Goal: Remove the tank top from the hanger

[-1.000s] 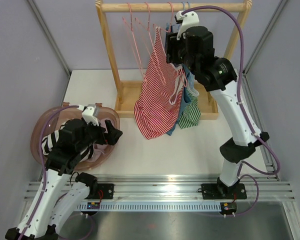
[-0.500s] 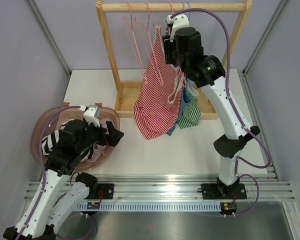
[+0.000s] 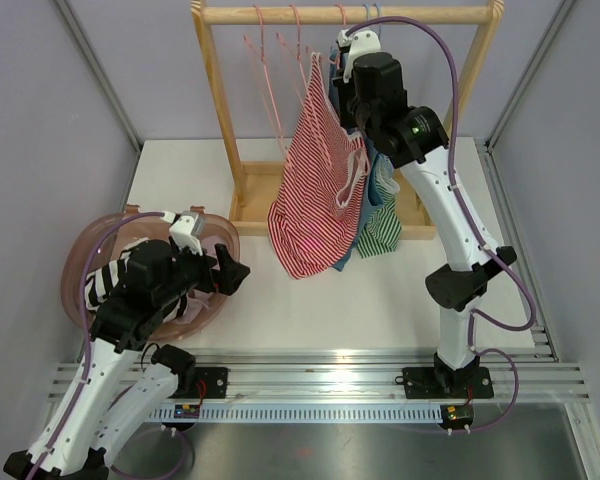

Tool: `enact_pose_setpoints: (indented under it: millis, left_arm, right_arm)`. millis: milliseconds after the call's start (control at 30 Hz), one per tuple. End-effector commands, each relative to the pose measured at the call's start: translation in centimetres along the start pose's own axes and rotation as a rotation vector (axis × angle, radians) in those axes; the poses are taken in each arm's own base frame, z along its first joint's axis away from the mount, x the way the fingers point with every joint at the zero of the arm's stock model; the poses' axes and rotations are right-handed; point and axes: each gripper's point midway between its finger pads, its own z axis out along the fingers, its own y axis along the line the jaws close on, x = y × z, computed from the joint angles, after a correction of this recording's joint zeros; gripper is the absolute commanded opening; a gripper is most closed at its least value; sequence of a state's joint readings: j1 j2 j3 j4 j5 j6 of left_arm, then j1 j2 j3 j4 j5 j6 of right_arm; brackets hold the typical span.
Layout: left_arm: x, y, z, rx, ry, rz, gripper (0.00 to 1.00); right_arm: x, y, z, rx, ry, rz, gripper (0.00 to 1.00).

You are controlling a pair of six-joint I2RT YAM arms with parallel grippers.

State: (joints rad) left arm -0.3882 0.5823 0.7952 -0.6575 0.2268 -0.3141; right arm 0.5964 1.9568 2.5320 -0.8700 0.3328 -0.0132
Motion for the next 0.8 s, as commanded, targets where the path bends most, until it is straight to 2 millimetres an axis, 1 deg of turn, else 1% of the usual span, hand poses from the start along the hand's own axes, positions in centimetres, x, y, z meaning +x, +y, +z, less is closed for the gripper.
enact_pose_setpoints:
  millis: [0, 33, 100, 200, 300, 367, 400, 500, 600, 633, 767]
  left_arm:
    - [-0.6, -0.1, 0.2, 0.003, -0.026, 0.003, 0.99]
    - [-0.6, -0.2, 0.3, 0.005, -0.024, 0.004, 0.99]
    - [-0.4, -0.2, 0.4, 0.004, -0.016, 0.002, 0.99]
    - [-0.4, -0.2, 0.4, 0.006, -0.012, 0.003, 0.99]
    - [-0.4, -0.2, 0.4, 0.006, -0.013, 0.003, 0.99]
    - [-0.4, -0.2, 0.4, 0.005, -0.014, 0.003, 0.99]
    - [-0.4, -0.2, 0.4, 0.005, -0.014, 0.003, 0.99]
    - [-0.4, -0.2, 0.4, 0.005, -0.015, 0.003, 0.99]
    - [-0.3, -0.2, 0.4, 0.002, -0.011, 0.002, 0.99]
    - [-0.3, -0.2, 0.4, 0.004, -0.014, 0.004, 0.99]
    - [-0.4, -0.3, 0.3, 0.007, -0.016, 0.005, 0.99]
  right_arm:
    - [-0.8, 0.5, -0.4, -0.031, -0.018, 0.044, 0.14]
    - [-1.0, 0.5, -0.6, -0.034, -0.024, 0.052, 0.10]
    - [-1.3, 0.6, -0.9, -0.044, -0.030, 0.063, 0.00]
    - [-2.2, 0.7, -1.9, -0.062, -0.054, 0.086, 0.00]
    - [-3.9, 0.7, -3.5, -0.089, -0.101, 0.117, 0.00]
    - [-4.8, 0.8, -4.3, -0.107, -0.123, 0.137, 0.00]
    - [-5.6, 0.6, -5.1, -0.113, -0.147, 0.147, 0.00]
    - [-7.1, 0.4, -6.7, -0.135, -0.190, 0.164, 0.00]
    - [-7.8, 0.3, -7.7, -0.145, -0.212, 0.170, 0.00]
    - [-8.1, 0.2, -8.4, -0.150, -0.220, 0.174, 0.00]
    - [-8.6, 0.0, -10.1, -0.174, -0.233, 0.183, 0.00]
